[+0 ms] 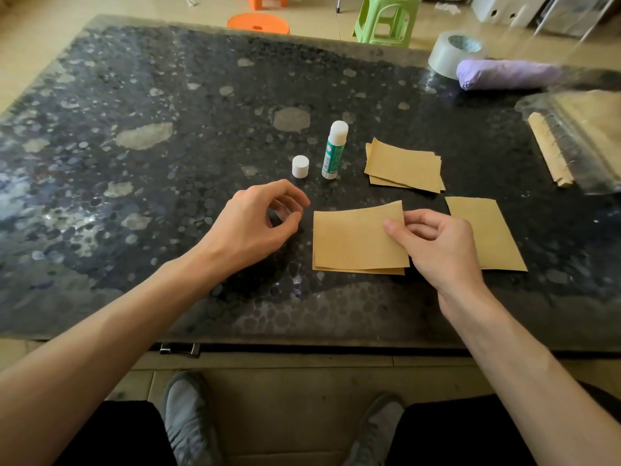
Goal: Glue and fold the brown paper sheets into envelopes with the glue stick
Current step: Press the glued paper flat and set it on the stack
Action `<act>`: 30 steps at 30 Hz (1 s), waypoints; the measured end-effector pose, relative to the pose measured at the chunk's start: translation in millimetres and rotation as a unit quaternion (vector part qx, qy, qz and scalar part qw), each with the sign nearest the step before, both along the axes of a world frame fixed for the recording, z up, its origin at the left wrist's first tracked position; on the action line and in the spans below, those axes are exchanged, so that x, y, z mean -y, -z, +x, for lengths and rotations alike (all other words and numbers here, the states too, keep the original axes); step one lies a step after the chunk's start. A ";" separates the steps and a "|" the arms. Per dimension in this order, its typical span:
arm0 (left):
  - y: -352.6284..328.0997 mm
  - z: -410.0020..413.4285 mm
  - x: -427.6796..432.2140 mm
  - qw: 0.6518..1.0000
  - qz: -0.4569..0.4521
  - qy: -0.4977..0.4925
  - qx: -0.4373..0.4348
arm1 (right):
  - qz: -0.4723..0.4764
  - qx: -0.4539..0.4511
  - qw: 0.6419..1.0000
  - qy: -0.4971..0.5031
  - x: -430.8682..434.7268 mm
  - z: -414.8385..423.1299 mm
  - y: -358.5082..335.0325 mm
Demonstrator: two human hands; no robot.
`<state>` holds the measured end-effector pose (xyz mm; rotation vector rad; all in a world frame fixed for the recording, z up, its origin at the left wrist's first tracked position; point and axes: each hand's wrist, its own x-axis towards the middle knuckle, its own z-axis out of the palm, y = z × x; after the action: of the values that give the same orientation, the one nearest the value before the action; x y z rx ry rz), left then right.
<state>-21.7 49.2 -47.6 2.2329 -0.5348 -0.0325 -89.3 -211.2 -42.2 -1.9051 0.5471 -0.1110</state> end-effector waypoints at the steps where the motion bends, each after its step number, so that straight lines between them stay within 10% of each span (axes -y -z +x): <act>1: -0.1 -0.4 -0.1 1.000 0.001 0.004 0.001 | -0.001 0.003 1.000 -0.001 -0.3 -0.7 0.2; 30: 21.4 -6.0 6.6 0.988 0.112 0.092 0.044 | -0.017 0.013 1.000 -0.008 -1.5 -3.6 1.0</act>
<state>-27.6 42.7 -68.9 2.4040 -0.8196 -0.0942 -92.9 -209.7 -43.2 -1.9385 0.5151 -0.1358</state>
